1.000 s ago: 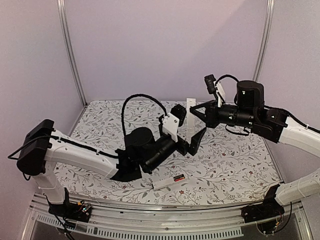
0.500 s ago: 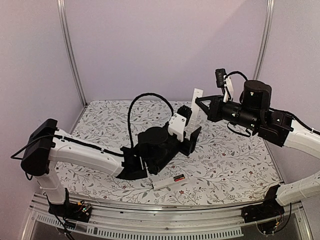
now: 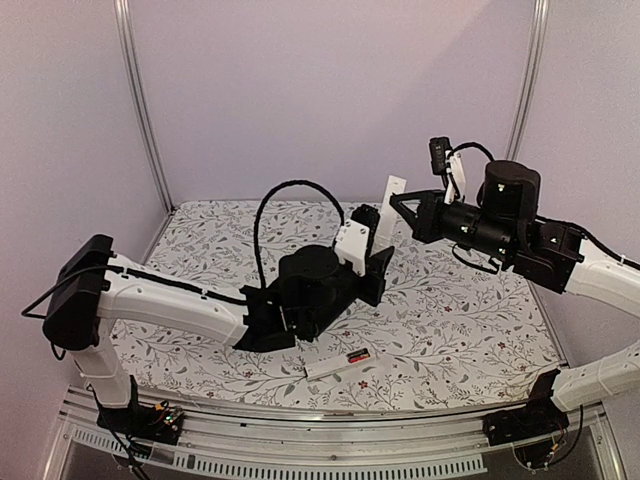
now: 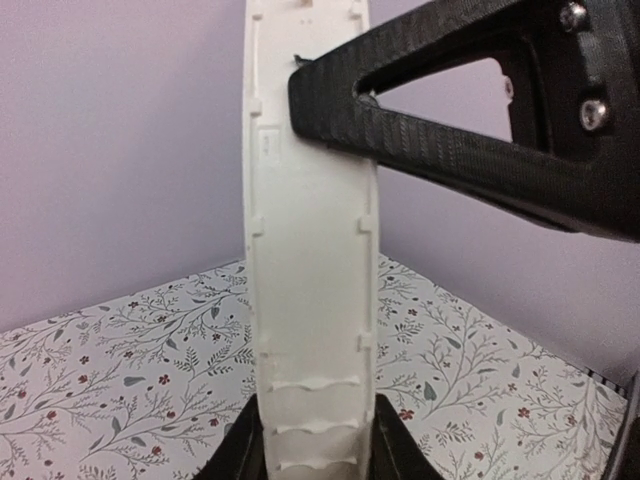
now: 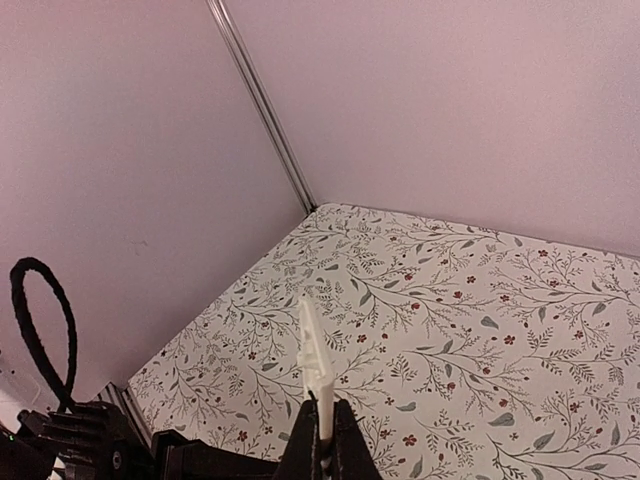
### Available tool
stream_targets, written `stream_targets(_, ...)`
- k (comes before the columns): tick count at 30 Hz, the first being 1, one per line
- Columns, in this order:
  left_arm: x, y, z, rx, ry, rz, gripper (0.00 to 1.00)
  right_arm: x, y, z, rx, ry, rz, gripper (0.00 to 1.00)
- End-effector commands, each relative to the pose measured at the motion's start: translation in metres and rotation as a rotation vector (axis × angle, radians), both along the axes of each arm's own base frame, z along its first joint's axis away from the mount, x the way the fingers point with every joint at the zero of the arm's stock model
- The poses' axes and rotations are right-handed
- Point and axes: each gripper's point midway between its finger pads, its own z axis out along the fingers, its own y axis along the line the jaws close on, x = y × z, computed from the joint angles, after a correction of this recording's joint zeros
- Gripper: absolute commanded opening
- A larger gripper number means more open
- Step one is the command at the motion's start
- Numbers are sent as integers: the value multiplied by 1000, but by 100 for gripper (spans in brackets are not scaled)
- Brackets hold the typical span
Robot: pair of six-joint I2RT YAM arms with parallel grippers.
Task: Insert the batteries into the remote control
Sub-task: Pass from the right arm to the left, then pass from the left arm to the right
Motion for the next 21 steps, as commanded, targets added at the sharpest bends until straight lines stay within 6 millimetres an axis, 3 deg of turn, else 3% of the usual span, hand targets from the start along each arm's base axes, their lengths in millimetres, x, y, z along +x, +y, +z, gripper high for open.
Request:
stream_targets(1, 0, 3, 5, -11, -15, -10, 19, -1, 5, -3, -16, -3, 15, 0)
stream_targets(5, -3, 5, 11, -35, -32, -23, 11, -6, 10, 1, -3, -18, 55, 0)
stream_targets(6, -11, 13, 21, -73, -70, -44, 5, -23, 21, 11, 20, -79, 179, 27)
stream_targets(11, -49, 24, 55, -166, -200, -218, 4, -75, 19, 47, 10, -330, 417, 69)
stream_targets(13, -66, 23, 59, -169, -247, -296, 4, -102, 10, 59, 5, -468, 506, 75)
stream_targets(17, -102, 19, 63, -172, -332, -459, 4, -153, 1, 62, -11, -667, 719, 84)
stream_targets(21, -132, 13, 70, -187, -375, -610, 4, -174, 0, 57, -59, -733, 851, 85)
